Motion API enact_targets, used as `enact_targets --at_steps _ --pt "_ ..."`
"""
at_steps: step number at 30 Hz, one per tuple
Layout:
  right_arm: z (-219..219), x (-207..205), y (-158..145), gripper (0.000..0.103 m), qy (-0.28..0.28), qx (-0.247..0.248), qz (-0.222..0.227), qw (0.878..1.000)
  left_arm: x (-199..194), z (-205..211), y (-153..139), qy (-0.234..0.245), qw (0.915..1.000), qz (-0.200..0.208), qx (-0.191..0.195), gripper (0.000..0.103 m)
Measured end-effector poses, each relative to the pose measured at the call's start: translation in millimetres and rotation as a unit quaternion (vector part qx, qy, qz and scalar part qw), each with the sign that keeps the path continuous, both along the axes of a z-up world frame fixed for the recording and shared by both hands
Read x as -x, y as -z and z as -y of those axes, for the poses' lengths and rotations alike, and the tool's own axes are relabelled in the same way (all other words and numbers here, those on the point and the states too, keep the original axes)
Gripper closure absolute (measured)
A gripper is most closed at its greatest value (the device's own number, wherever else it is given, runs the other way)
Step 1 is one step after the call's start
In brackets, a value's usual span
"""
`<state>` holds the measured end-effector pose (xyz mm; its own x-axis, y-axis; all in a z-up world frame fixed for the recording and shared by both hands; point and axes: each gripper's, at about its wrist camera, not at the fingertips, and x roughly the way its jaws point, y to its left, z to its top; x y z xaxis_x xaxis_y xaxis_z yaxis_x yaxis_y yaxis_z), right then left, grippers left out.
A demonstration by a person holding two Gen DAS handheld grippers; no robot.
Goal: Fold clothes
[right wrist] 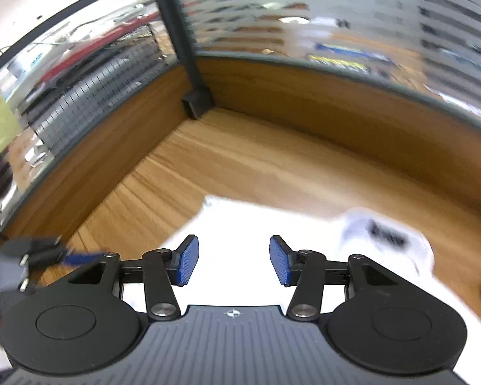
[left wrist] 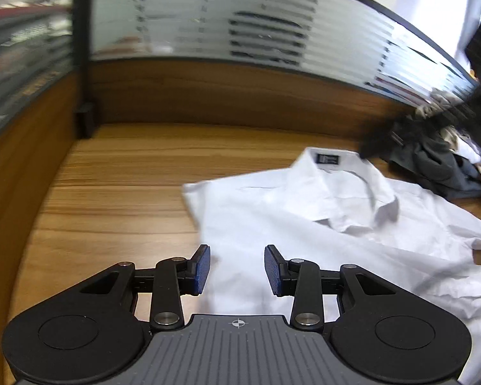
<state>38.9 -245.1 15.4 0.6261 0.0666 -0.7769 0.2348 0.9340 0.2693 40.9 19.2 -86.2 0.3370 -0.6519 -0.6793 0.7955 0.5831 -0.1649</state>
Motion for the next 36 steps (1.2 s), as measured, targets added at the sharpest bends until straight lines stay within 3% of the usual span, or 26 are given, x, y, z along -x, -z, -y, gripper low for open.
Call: enact_targets --at_steps 3,11,20,25,30,36 --pt "-10.4 35.7 17.4 0.048 0.037 -0.019 -0.008 0.999 0.7 14.1 7.4 0.031 0.9994 -0.016 -0.008 0.063" --pt "-40.3 111.0 70.8 0.048 0.144 -0.042 -0.046 0.988 5.2 7.7 42.1 0.069 0.9929 -0.021 -0.095 0.063" --pt "-23.7 175.4 74.0 0.05 0.245 -0.053 -0.041 0.967 7.6 1.2 46.1 0.087 0.9905 -0.008 -0.106 0.062" --pt "-8.5 156.9 73.7 0.058 0.235 -0.051 -0.033 0.97 10.3 -1.3 45.1 0.083 0.9904 -0.009 -0.11 0.062" --pt "-7.0 104.7 85.6 0.061 0.173 0.021 -0.055 0.983 13.4 -7.6 45.2 0.083 0.9904 -0.011 -0.11 0.061" --pt "-11.9 53.4 109.4 0.061 0.093 0.089 -0.092 0.987 16.6 -10.9 45.9 0.076 0.9916 -0.007 -0.105 0.061"
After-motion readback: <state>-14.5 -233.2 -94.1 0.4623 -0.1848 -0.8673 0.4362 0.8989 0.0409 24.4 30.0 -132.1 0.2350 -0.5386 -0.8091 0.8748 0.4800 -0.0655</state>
